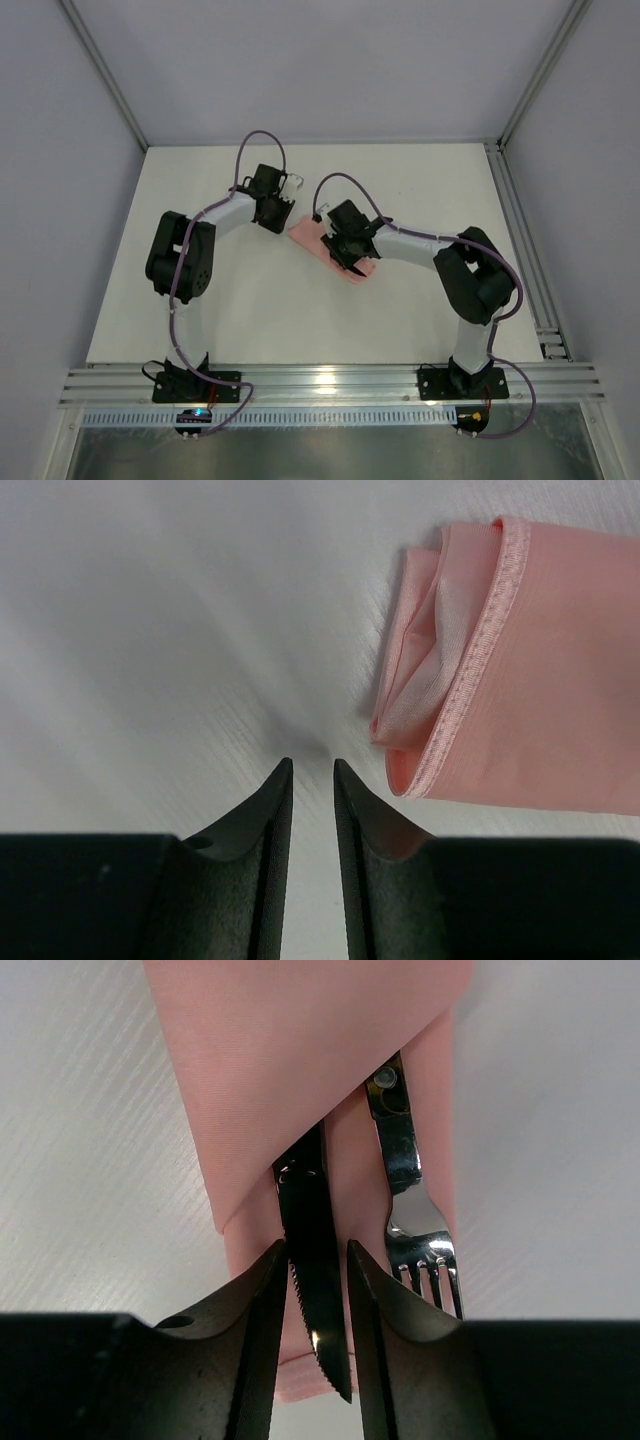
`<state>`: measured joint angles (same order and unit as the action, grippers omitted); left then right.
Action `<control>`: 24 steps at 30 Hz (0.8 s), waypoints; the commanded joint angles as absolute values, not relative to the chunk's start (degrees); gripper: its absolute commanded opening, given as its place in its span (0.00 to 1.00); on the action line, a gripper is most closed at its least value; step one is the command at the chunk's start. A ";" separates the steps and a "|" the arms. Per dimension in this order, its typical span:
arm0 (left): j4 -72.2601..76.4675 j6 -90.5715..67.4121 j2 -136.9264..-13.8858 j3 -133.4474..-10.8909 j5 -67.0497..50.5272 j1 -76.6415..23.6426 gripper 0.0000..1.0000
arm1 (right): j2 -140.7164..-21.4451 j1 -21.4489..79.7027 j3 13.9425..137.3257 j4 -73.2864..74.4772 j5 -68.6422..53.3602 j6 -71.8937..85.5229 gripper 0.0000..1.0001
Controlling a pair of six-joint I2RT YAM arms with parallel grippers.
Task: Fold the napkin into a case and place the utensils inside
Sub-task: Insert the knife into the folded napkin.
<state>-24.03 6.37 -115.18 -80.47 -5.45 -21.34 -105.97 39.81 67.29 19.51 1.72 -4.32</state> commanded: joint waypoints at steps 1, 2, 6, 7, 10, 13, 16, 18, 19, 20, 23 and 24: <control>-24.00 5.89 -114.34 -82.88 -4.41 -21.53 0.24 | -106.70 40.34 67.68 19.87 -1.30 -5.10 0.36; -24.17 5.28 -114.52 -83.14 -3.87 -21.53 0.24 | -106.79 40.34 67.59 19.69 -1.49 -5.10 0.36; -24.79 4.84 -114.79 -83.76 -5.18 -21.53 0.23 | -107.58 40.25 68.11 19.77 -1.32 -5.27 0.36; -24.61 4.66 -114.79 -83.67 -5.45 -21.53 0.23 | -107.84 40.34 68.55 19.86 -1.32 -5.27 0.34; -24.52 4.39 -115.14 -83.67 -5.89 -21.88 0.24 | -108.54 40.43 69.61 20.30 -1.41 -5.54 0.33; -24.52 4.92 -116.10 -83.93 -3.96 -22.76 0.23 | -109.16 40.78 70.84 21.70 -1.76 -6.59 0.36; -24.43 5.01 -116.54 -84.02 -3.78 -22.94 0.22 | -109.77 41.31 71.81 22.94 -1.06 -6.94 0.39; -24.52 5.01 -116.37 -84.02 -3.69 -22.94 0.22 | -109.69 41.66 71.81 23.20 -0.97 -7.03 0.40; -24.35 5.01 -116.28 -84.02 -3.69 -22.94 0.22 | -109.60 41.75 71.81 23.29 -0.53 -7.03 0.40; -24.43 5.10 -116.19 -84.11 -3.69 -22.94 0.22 | -109.69 42.01 71.89 23.38 -0.27 -7.03 0.40; -24.61 5.27 -116.02 -84.20 -3.60 -22.94 0.22 | -110.83 42.27 73.12 25.22 4.22 -6.77 0.40; -24.61 5.27 -115.93 -84.20 -3.60 -22.94 0.22 | -110.92 42.45 73.12 25.49 4.22 -6.77 0.41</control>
<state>-24.73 5.54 -116.42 -82.30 -4.05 -22.92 -109.16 41.63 71.66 22.35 1.65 -6.15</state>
